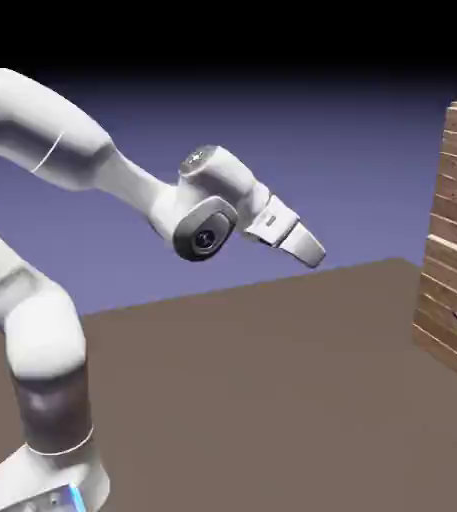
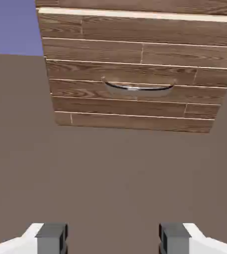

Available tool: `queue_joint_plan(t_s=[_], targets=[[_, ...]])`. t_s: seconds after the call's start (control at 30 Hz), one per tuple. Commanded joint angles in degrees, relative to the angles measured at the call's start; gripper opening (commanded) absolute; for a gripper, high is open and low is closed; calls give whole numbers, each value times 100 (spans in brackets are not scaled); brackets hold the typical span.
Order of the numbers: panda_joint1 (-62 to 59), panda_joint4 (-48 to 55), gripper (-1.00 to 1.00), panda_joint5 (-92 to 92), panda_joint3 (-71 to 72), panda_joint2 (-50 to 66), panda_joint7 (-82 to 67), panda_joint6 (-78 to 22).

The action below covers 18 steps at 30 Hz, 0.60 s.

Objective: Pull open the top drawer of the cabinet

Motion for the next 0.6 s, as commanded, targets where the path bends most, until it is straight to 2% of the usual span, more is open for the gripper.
queue_joint_plan(t_s=[0.0,0.57], targets=[[75,123,0,250,-149,177,24,-43],[1349,2218,0,4486,-2672,3174,440,-767]])
